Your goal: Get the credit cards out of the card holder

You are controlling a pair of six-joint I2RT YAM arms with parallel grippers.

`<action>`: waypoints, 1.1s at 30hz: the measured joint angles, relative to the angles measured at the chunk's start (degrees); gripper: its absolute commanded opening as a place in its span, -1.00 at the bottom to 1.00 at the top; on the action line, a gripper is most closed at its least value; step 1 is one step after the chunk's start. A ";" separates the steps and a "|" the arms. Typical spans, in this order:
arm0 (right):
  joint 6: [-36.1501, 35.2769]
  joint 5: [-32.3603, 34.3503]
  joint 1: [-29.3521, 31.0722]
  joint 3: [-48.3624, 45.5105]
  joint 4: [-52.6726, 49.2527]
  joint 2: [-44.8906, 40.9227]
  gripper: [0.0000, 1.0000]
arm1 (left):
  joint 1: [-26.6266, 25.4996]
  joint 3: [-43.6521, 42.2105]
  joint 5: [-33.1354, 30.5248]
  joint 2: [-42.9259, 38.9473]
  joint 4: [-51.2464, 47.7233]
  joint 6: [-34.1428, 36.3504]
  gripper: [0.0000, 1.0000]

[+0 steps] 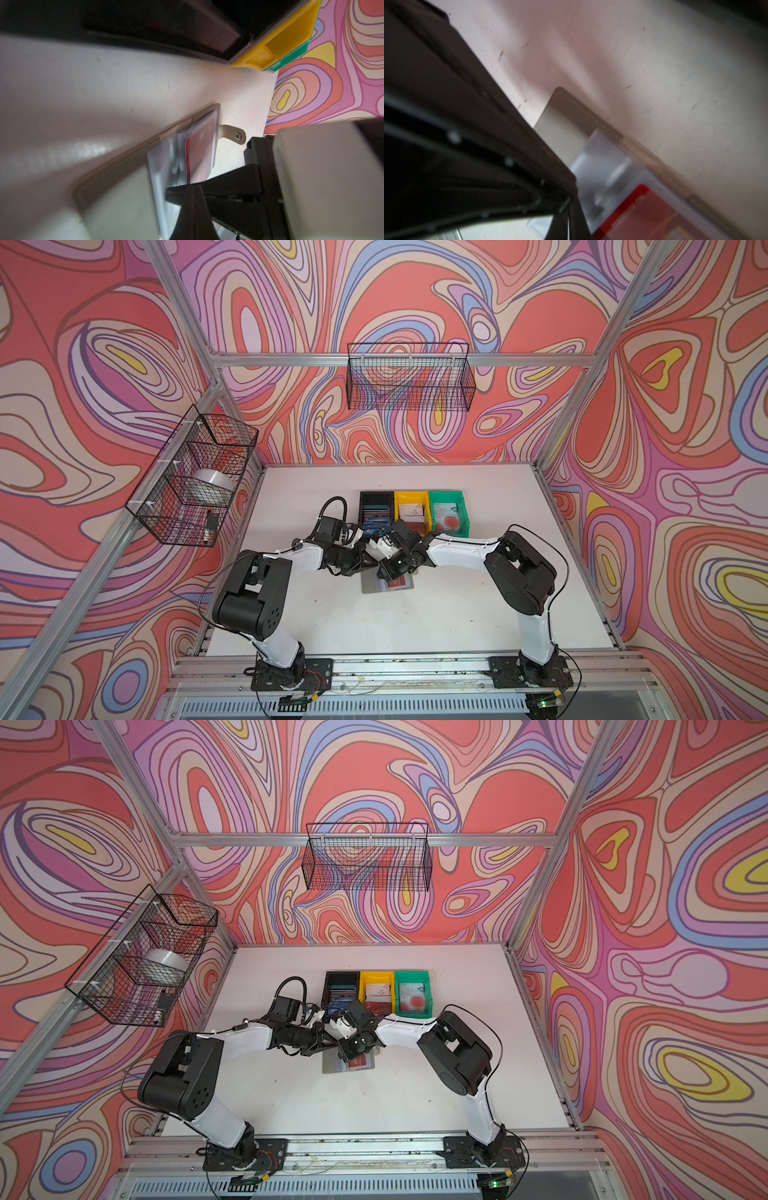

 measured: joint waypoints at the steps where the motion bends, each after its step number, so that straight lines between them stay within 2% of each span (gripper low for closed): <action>1: 0.07 0.02 0.00 0.00 0.02 0.00 -0.87 | -0.37 -0.11 0.04 0.26 0.39 -0.26 -1.00; 12: 0.13 2.01 0.02 -0.31 -1.25 -0.87 -0.87 | -0.33 -1.18 0.26 6.16 2.95 -0.39 -1.00; 22: -0.96 9.90 -0.04 -0.94 -3.69 -7.69 -0.86 | -0.31 -1.11 0.31 6.19 2.82 0.48 -1.00; 33: -1.49 15.26 -0.81 -2.73 -7.39 -7.39 -0.87 | -0.31 0.11 -0.63 4.96 -0.66 0.68 -1.00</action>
